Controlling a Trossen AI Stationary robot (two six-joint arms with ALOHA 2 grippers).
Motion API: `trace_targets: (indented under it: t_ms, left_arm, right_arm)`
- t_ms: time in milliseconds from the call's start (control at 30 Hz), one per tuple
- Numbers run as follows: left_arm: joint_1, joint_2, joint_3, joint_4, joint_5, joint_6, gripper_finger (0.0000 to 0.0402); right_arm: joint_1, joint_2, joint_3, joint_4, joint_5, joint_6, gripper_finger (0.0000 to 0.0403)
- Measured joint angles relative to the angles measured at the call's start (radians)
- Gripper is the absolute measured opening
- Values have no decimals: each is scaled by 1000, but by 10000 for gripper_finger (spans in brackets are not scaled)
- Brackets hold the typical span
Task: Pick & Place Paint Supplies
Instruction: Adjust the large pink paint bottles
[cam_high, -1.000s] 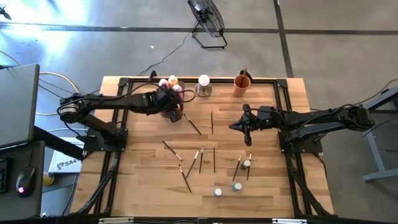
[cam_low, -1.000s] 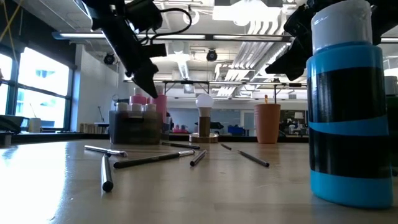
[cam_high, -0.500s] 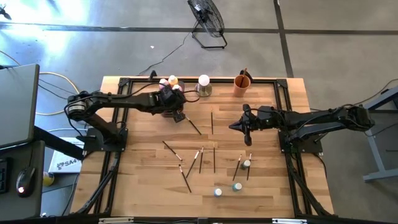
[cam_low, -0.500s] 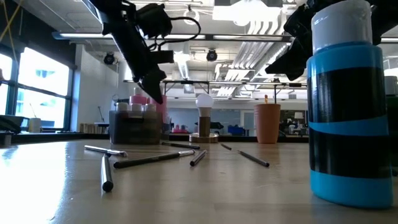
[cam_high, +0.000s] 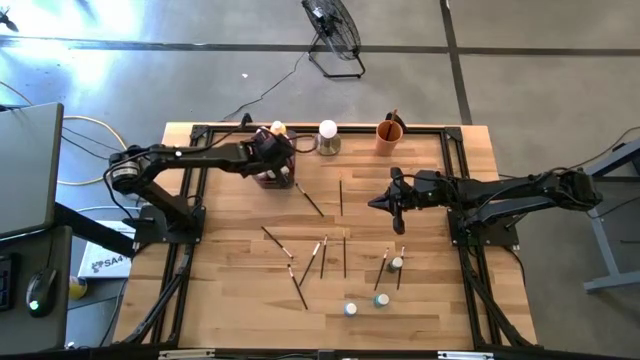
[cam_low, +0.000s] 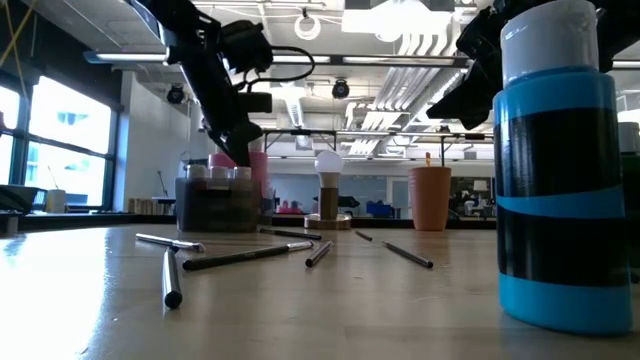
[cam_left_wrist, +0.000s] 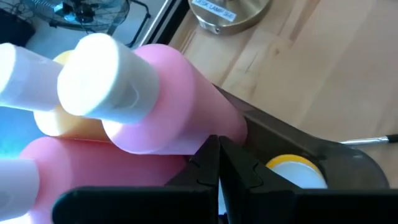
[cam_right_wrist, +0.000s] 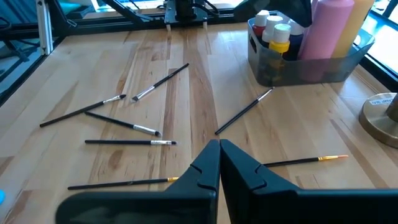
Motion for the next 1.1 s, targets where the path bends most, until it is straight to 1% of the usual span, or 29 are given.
trace_targets:
  t_ms: [167,433,700,1000,1100]
  left_arm:
    - [30,0,0,7,13,8,0]
    - [57,32,0,77,91,36,0]
    - [70,63,-1,116,57,36,0]
    - [87,63,-1,130,64,40,0]
    - [88,63,-1,130,98,41,0]
  right_arm:
    - [0,0,0,0,0,0,4]
    - [0,0,0,-8,47,0,4]
    - [0,0,0,-12,48,0,4]
    - [0,0,0,-13,48,0,4]
    - [0,0,0,-14,48,0,4]
